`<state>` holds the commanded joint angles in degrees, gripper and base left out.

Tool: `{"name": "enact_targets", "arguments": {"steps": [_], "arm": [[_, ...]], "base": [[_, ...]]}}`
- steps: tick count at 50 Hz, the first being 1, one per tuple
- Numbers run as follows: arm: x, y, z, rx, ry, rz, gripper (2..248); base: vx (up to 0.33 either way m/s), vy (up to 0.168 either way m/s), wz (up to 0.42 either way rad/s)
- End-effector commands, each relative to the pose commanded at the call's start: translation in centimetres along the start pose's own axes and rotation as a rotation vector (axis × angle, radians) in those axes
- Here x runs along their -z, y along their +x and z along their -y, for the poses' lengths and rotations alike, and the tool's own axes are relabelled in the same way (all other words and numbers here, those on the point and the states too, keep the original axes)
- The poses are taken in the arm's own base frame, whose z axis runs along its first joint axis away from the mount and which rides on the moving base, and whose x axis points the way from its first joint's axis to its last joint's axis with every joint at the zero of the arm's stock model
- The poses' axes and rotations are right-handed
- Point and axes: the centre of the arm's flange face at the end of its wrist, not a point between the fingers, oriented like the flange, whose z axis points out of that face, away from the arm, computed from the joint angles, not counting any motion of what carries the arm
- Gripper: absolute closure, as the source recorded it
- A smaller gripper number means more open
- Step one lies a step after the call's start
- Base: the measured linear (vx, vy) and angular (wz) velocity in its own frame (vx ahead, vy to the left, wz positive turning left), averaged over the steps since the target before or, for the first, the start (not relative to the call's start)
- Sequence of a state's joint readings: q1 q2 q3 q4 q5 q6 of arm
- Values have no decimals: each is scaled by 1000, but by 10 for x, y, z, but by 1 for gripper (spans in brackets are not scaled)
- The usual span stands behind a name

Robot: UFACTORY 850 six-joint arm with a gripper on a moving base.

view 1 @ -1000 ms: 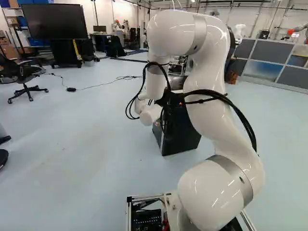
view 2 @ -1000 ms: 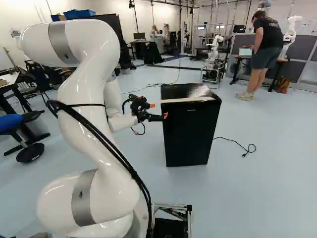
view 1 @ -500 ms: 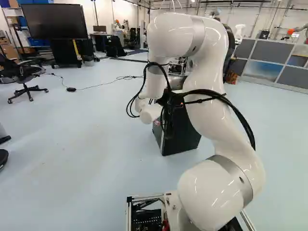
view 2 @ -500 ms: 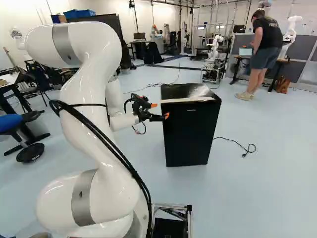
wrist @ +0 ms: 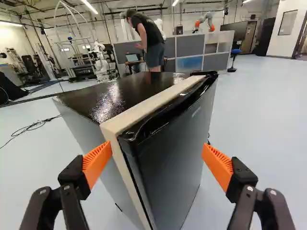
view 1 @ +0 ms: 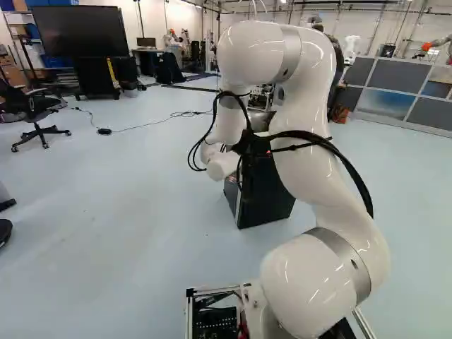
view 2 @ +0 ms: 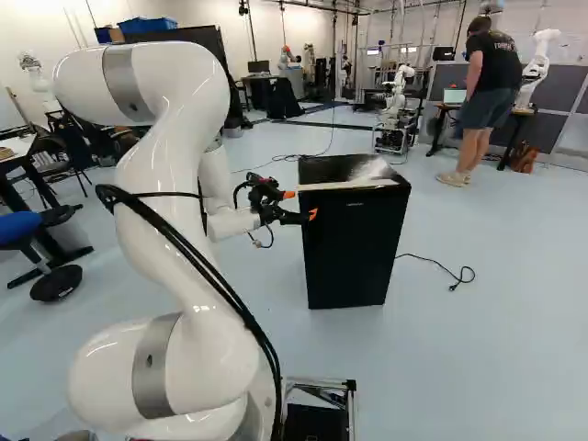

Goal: Grab a drink from the fridge

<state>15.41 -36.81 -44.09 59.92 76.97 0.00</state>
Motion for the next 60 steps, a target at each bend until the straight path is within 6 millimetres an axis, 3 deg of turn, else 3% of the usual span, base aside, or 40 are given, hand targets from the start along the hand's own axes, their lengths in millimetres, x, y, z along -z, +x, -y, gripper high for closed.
{"name": "enact_targets", "arguments": {"steps": [42, 60], "arm": [[-16, 3, -7, -11, -36, -7, 3], [-7, 7, -37, -3, -111, 5, 3]], "base": [[0, 0, 0], [-1, -3, -9]]}}
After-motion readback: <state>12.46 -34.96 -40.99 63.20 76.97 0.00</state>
